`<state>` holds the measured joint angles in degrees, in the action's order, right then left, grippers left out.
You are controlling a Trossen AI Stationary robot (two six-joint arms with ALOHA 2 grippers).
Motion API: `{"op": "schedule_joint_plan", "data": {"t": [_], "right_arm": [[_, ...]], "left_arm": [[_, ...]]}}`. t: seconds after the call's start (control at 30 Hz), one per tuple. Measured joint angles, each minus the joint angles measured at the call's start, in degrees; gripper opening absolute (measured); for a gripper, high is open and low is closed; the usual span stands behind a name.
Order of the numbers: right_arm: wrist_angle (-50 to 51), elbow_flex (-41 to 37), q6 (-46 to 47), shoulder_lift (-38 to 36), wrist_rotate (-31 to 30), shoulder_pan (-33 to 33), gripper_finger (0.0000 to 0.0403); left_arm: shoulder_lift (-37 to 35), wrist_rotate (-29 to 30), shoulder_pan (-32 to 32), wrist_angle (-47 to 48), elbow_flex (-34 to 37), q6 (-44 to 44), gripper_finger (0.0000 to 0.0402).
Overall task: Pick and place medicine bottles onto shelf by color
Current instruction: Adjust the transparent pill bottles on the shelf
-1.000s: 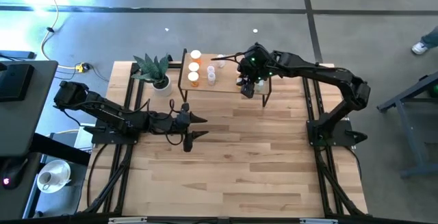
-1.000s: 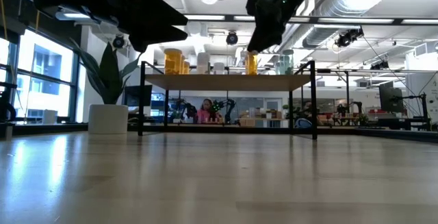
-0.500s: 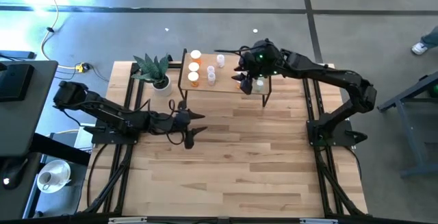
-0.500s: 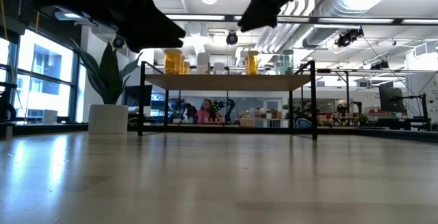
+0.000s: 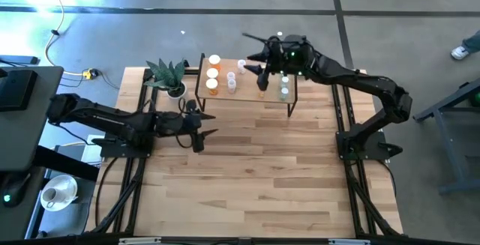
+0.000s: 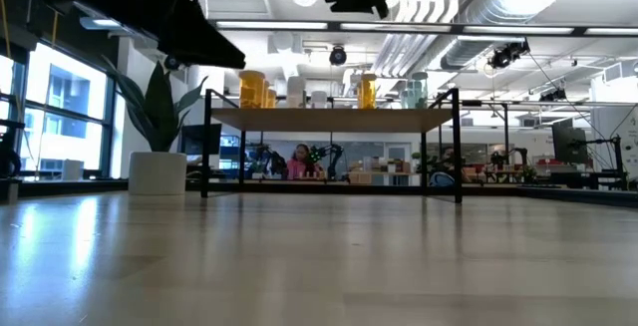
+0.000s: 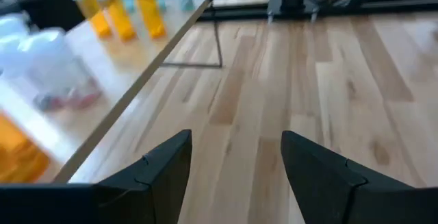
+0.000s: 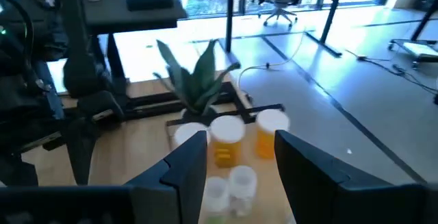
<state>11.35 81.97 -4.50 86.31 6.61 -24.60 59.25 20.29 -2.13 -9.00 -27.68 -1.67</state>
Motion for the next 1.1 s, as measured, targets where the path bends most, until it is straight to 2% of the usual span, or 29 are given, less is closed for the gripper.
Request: {"op": "schedule_joint_plan", "data": {"t": [0.37, 0.7, 0.9, 1.1], "right_arm": [[12.96, 15.71, -0.89, 4.41, 0.41, -3.59, 0.0162], [27.42, 33.33, -2.35, 16.76, 0.31, -5.40, 0.0162], [29.89, 39.14, -4.07, 23.43, 0.57, -4.61, 0.0162], [30.52, 39.83, -5.00, 27.54, 0.73, -3.07, 0.0162]], "left_arm": [[-8.38, -0.74, -3.12, 8.83, 0.00, 6.94, 0.0213], [-18.60, -1.12, -10.05, 16.51, 0.00, 4.48, 0.0213], [-21.95, -5.06, -14.71, 22.74, 0.00, 4.48, 0.0213], [-22.07, -7.76, -15.87, 25.14, 0.00, 4.55, 0.0213]]}}
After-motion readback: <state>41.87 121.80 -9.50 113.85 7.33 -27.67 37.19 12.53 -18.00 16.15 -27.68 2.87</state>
